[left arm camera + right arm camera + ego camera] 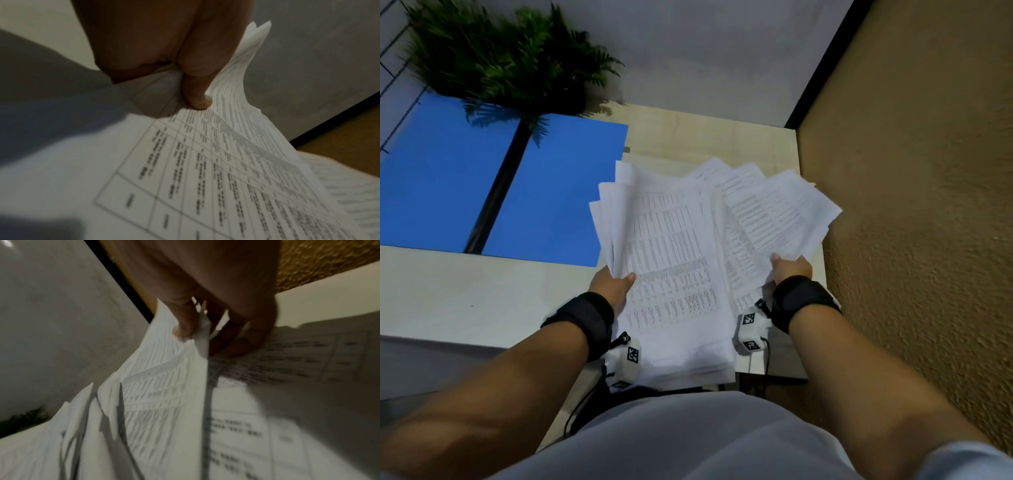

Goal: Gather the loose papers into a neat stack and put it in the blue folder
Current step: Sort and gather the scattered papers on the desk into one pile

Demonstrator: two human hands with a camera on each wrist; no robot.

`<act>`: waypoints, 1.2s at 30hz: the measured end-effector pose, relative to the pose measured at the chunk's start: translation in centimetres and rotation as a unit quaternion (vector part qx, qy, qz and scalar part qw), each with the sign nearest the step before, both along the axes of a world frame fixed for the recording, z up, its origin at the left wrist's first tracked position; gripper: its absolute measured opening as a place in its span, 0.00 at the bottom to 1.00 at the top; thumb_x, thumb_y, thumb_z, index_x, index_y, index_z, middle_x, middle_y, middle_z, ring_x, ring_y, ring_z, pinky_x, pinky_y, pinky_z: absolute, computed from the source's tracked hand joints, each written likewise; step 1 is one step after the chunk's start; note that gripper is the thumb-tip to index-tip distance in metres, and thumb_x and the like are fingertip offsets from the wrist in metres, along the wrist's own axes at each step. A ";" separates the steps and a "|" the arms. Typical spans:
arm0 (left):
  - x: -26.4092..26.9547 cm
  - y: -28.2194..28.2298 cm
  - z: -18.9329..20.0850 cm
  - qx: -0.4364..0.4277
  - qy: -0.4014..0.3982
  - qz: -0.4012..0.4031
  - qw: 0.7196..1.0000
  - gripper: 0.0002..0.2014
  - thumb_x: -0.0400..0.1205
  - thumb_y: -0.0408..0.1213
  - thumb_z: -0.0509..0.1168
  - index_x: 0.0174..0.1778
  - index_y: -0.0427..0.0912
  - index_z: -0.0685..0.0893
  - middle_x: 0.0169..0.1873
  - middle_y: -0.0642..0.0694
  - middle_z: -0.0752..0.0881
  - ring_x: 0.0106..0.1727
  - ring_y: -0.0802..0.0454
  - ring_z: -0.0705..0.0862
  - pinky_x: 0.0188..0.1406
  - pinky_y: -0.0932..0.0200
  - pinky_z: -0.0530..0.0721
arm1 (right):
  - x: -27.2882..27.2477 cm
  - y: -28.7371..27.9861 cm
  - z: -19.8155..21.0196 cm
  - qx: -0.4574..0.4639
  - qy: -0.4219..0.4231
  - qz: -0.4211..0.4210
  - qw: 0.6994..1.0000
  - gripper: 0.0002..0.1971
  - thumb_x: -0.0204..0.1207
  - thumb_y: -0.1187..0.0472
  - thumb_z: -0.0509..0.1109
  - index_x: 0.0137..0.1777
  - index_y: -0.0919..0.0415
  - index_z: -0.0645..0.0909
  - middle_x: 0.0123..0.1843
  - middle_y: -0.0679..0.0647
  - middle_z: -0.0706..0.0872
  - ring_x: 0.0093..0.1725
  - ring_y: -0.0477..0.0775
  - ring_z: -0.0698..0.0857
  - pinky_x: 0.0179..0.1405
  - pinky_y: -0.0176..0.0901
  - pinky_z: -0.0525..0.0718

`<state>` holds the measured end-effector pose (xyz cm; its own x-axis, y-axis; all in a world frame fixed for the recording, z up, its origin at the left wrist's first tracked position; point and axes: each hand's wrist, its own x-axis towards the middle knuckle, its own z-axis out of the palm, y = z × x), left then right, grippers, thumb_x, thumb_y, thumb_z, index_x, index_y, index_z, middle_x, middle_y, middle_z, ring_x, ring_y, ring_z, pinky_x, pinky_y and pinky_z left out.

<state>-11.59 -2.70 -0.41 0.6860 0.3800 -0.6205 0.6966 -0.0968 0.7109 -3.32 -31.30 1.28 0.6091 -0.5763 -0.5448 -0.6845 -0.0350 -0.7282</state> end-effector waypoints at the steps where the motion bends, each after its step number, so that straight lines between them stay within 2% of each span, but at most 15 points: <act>1: 0.0 0.3 -0.5 -0.007 -0.003 0.002 1.000 0.25 0.86 0.37 0.63 0.78 0.30 0.68 0.74 0.33 0.76 0.74 0.35 0.76 0.53 0.60 0.70 | 0.3 -0.3 0.2 -0.011 -0.033 -0.006 0.999 0.24 0.80 0.66 0.68 0.76 0.66 0.72 0.71 0.61 0.81 0.68 0.62 0.81 0.68 0.45 0.77; 4: -0.2 1.3 -2.1 -0.041 0.002 0.013 0.999 0.29 0.84 0.40 0.67 0.78 0.29 0.70 0.74 0.35 0.77 0.74 0.36 0.76 0.63 0.57 0.72 | 1.0 -1.1 1.3 -0.019 -0.131 -0.019 0.991 0.20 0.83 0.74 0.58 0.75 0.68 0.73 0.73 0.63 0.79 0.71 0.62 0.79 0.58 0.33 0.71; 7: -0.5 2.0 -3.0 -0.079 -0.012 0.053 0.995 0.30 0.82 0.41 0.69 0.78 0.34 0.71 0.73 0.38 0.79 0.75 0.39 0.76 0.69 0.53 0.71 | 1.5 -2.6 2.7 -0.004 -0.186 0.032 0.982 0.21 0.81 0.77 0.52 0.63 0.62 0.81 0.57 0.60 0.86 0.55 0.61 0.85 0.59 0.42 0.78; 11: -0.3 2.4 -3.1 -0.107 -0.019 0.076 0.991 0.30 0.82 0.39 0.70 0.78 0.33 0.71 0.73 0.39 0.78 0.76 0.41 0.75 0.70 0.55 0.69 | 2.3 -4.2 2.8 -0.116 -0.008 0.221 0.968 0.09 0.84 0.68 0.59 0.58 0.69 0.79 0.53 0.67 0.82 0.61 0.70 0.82 0.53 0.47 0.78; 13: -0.3 2.7 -3.0 -0.113 -0.013 0.079 0.990 0.31 0.82 0.39 0.71 0.79 0.33 0.70 0.74 0.40 0.78 0.76 0.41 0.74 0.75 0.53 0.67 | 1.5 -2.8 2.7 -0.163 0.065 0.316 0.932 0.13 0.84 0.63 0.61 0.61 0.71 0.78 0.58 0.69 0.83 0.62 0.71 0.82 0.59 0.54 0.79; 16: -0.4 3.4 -4.0 -0.145 -0.017 0.067 0.987 0.34 0.76 0.43 0.75 0.78 0.39 0.73 0.73 0.42 0.80 0.75 0.41 0.76 0.80 0.41 0.67 | -0.4 0.5 1.4 -0.192 0.095 0.409 0.887 0.18 0.84 0.58 0.63 0.67 0.71 0.74 0.66 0.68 0.80 0.65 0.67 0.80 0.62 0.50 0.77; 18: -0.3 4.2 -6.3 -0.139 -0.010 0.064 0.988 0.38 0.71 0.48 0.76 0.77 0.41 0.75 0.71 0.43 0.82 0.73 0.42 0.78 0.78 0.39 0.70 | -1.7 2.3 0.6 -0.184 0.077 0.417 0.887 0.19 0.83 0.57 0.63 0.68 0.69 0.71 0.65 0.66 0.79 0.63 0.65 0.80 0.58 0.49 0.78; 20: -0.3 3.8 -4.9 -0.136 -0.001 0.049 0.990 0.38 0.71 0.50 0.76 0.76 0.41 0.75 0.70 0.43 0.83 0.72 0.41 0.79 0.76 0.41 0.72 | -2.6 3.5 0.3 -0.140 0.055 0.390 0.909 0.18 0.84 0.57 0.61 0.68 0.67 0.69 0.63 0.64 0.79 0.60 0.62 0.80 0.55 0.46 0.77; 25: -0.1 1.6 -2.1 -0.117 0.005 0.037 0.992 0.28 0.83 0.42 0.68 0.78 0.39 0.71 0.65 0.50 0.78 0.69 0.50 0.74 0.69 0.49 0.68 | -2.9 5.4 0.7 0.055 0.081 0.309 0.946 0.34 0.85 0.39 0.46 0.83 0.60 0.60 0.81 0.53 0.66 0.82 0.57 0.65 0.79 0.48 0.60; 27: -0.1 0.8 -1.7 -0.129 -0.008 0.027 0.991 0.31 0.82 0.45 0.69 0.79 0.39 0.70 0.71 0.48 0.77 0.77 0.45 0.73 0.73 0.49 0.67 | -3.2 5.9 0.9 0.102 0.070 0.311 0.942 0.45 0.76 0.27 0.52 0.84 0.58 0.57 0.83 0.52 0.64 0.82 0.56 0.64 0.82 0.54 0.60; 28: 0.0 0.5 -1.6 -0.129 -0.015 0.014 0.991 0.31 0.82 0.45 0.69 0.80 0.39 0.69 0.73 0.46 0.77 0.78 0.42 0.72 0.74 0.48 0.68 | -3.5 5.9 1.1 0.126 0.053 0.318 0.938 0.47 0.72 0.27 0.60 0.83 0.59 0.59 0.82 0.52 0.67 0.80 0.56 0.68 0.82 0.56 0.63; 30: 0.2 -0.3 -1.2 -0.127 -0.002 -0.002 0.992 0.32 0.84 0.45 0.66 0.81 0.36 0.66 0.71 0.45 0.77 0.79 0.40 0.71 0.75 0.47 0.67 | -4.2 5.7 0.9 0.169 0.025 0.318 0.933 0.36 0.74 0.48 0.76 0.77 0.63 0.70 0.73 0.55 0.79 0.72 0.56 0.79 0.77 0.55 0.72; 32: 0.5 -0.8 -1.3 -0.141 -0.026 -0.019 0.989 0.34 0.81 0.49 0.69 0.80 0.38 0.68 0.72 0.44 0.78 0.77 0.39 0.74 0.71 0.50 0.69 | -4.2 5.2 0.7 0.154 0.021 0.326 0.933 0.26 0.74 0.66 0.77 0.72 0.65 0.76 0.67 0.58 0.84 0.65 0.56 0.84 0.70 0.47 0.78; 34: 0.5 -0.4 -2.0 -0.132 -0.073 0.014 0.988 0.43 0.66 0.60 0.79 0.75 0.49 0.74 0.69 0.47 0.82 0.72 0.41 0.80 0.70 0.47 0.75 | -3.9 4.2 0.3 0.151 0.017 0.313 0.937 0.28 0.74 0.67 0.76 0.74 0.65 0.74 0.69 0.58 0.83 0.67 0.56 0.82 0.70 0.46 0.76; 36: 0.5 0.6 -2.3 -0.122 -0.126 0.042 0.984 0.45 0.55 0.56 0.85 0.69 0.58 0.75 0.67 0.47 0.80 0.67 0.45 0.84 0.64 0.43 0.83 | -3.5 3.1 0.4 0.187 0.009 0.304 0.934 0.30 0.72 0.64 0.77 0.75 0.63 0.74 0.69 0.56 0.84 0.69 0.57 0.81 0.77 0.53 0.71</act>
